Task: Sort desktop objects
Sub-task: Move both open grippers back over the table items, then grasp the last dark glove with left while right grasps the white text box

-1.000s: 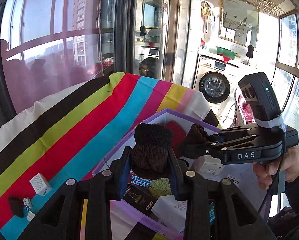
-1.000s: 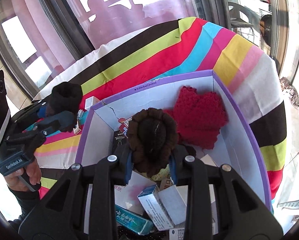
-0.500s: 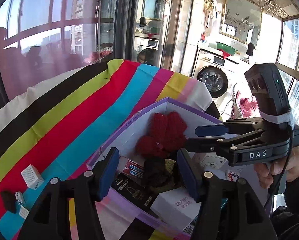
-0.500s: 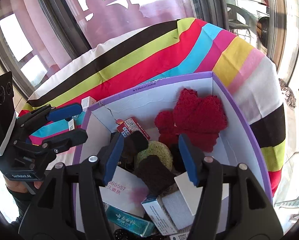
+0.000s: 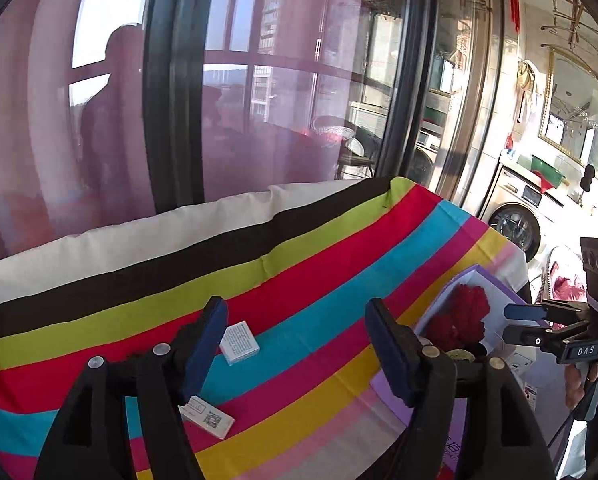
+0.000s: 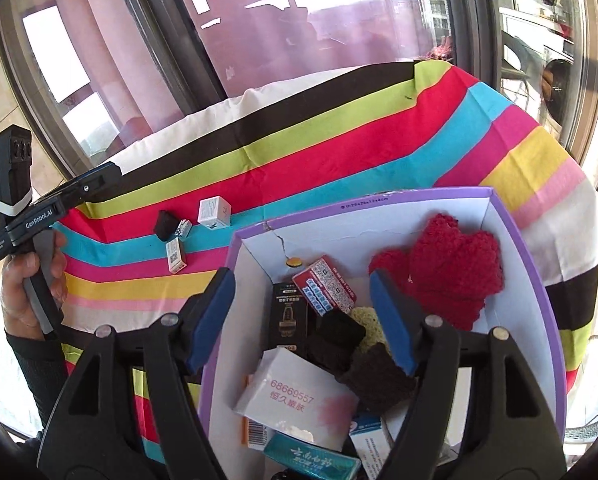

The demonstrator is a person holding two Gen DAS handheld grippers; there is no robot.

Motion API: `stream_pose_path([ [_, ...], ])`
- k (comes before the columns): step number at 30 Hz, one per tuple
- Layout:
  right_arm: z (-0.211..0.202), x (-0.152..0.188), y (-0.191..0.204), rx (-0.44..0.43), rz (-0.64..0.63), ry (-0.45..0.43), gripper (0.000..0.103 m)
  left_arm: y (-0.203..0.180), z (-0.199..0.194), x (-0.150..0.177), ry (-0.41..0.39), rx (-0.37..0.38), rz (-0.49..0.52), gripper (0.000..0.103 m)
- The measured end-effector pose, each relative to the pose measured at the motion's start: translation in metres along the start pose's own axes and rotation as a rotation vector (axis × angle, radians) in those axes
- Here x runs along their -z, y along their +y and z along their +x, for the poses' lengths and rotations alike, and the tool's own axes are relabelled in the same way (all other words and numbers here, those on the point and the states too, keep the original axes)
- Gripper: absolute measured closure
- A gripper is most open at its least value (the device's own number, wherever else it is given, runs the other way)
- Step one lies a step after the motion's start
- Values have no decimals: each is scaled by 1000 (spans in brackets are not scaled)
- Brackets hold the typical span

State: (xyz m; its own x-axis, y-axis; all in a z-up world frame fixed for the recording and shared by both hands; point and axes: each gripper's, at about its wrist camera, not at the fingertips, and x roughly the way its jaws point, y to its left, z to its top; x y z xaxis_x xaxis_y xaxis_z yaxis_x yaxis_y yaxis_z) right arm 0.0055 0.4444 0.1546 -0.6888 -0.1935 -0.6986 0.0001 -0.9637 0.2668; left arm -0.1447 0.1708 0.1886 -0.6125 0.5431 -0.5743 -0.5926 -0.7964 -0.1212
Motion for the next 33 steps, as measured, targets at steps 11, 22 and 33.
stream_pose_path([
  [11, 50, -44, 79, -34, -120, -3, 24, 103, 20, 21, 65, -230, -132, 31],
  [22, 167, -67, 142, -11, -151, 157, 23, 143, 102, 70, 301, -285, -129, 47],
  [33, 256, -60, 159, 84, -187, 221, 23, 154, 136, 99, 382, -288, -128, 48],
])
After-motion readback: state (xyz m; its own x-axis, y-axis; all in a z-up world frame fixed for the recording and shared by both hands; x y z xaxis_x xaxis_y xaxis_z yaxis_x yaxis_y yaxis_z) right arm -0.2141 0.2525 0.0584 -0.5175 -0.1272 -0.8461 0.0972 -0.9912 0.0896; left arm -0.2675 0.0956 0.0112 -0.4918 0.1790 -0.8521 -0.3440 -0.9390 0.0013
